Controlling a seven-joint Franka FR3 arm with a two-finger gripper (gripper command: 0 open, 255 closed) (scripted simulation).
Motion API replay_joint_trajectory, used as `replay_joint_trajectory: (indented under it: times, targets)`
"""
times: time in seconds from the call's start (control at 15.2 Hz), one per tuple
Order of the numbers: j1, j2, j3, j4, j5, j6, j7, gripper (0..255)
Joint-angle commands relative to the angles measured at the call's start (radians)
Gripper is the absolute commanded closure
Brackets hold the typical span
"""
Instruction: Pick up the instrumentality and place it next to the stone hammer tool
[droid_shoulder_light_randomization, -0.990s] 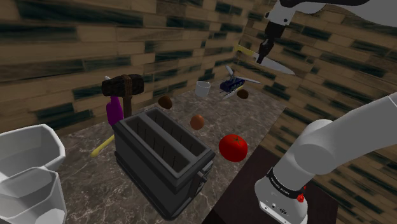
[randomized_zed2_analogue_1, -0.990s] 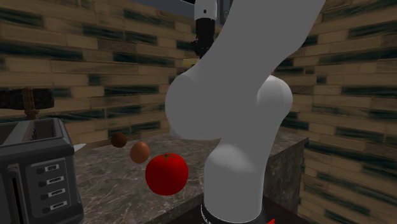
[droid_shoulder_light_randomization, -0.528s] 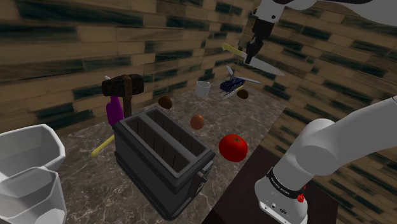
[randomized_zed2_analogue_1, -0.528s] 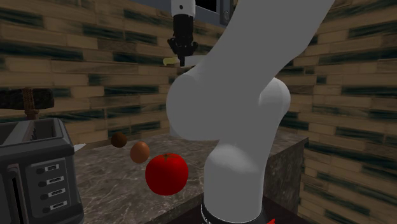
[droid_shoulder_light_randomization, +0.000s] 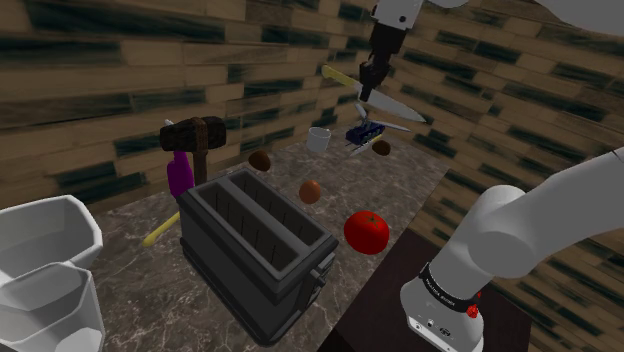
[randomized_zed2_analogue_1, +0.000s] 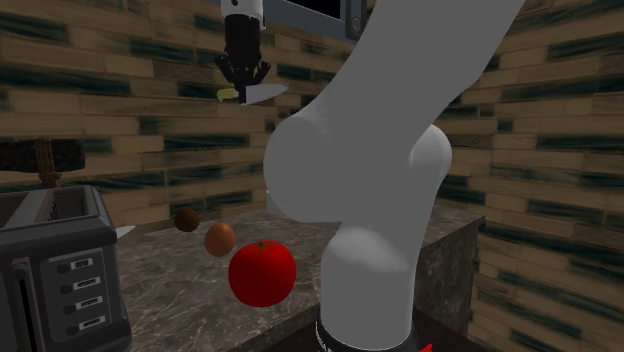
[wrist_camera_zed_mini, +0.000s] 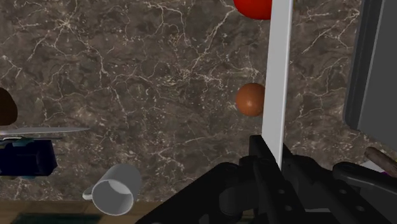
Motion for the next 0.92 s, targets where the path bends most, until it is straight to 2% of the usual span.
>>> replay_joint_trajectory:
  times: [0.0,0.46,0.73,0.86]
  targets:
    - [0.017,0.018,0.035,0.014,0.017,0.003,0.048,255]
    - [0.075,0.105,0.152,0.087,0.062,0.014,0.208,255]
    - [0.113,0.192,0.228,0.172,0.079,0.018,0.319,255]
    - [0.114,0.189,0.228,0.142,0.079,0.045,0.319,255]
